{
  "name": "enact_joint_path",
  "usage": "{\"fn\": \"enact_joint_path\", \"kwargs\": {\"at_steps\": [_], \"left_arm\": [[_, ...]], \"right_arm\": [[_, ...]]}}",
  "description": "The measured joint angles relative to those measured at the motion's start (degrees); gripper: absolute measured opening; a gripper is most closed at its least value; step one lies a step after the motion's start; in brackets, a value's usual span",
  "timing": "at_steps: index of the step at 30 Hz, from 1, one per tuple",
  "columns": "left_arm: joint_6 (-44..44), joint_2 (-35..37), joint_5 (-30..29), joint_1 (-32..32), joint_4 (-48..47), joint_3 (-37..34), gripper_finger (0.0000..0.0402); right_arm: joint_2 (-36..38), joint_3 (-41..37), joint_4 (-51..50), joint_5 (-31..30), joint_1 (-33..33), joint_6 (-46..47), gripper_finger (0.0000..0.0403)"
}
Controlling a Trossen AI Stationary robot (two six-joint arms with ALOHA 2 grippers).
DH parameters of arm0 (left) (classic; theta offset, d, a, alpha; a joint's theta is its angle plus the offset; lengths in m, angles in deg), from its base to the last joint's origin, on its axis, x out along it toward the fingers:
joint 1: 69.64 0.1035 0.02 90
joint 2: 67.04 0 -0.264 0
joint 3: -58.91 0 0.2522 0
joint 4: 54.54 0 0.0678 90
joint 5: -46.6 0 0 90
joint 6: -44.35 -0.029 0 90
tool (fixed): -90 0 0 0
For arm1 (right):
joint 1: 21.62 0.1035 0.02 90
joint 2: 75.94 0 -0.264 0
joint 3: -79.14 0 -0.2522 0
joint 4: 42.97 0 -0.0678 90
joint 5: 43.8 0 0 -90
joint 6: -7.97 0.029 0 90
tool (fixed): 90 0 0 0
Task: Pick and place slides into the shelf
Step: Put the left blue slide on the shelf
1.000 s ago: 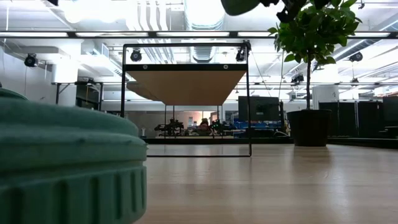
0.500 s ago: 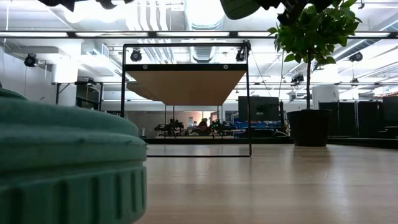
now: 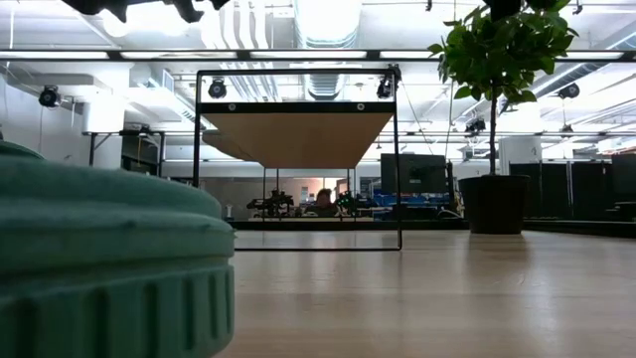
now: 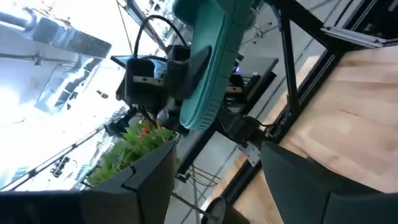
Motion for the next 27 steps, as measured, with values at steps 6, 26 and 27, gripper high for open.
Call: {"fn": "enact_joint_path", "kwargs": {"at_steps": [6, 26, 27], "left_arm": [[0.1, -0.2, 9.4, -0.1, 2.9, 0.0, 0.0219], [-13.9, -18.4, 12.0, -0.1, 27.0, 5.6, 0.0219], [-13.9, -18.9, 12.0, -0.1, 26.9, 6.1, 0.0219]], "right_arm": [[0.0, -0.9, 0.8, 0.0, 0.0, -0.2, 0.0055], [-7.6, -1.0, 14.3, 4.5, 0.7, 11.1, 0.0054], [-7.9, -1.0, 14.6, 4.4, 0.5, 11.2, 0.0054]]}}
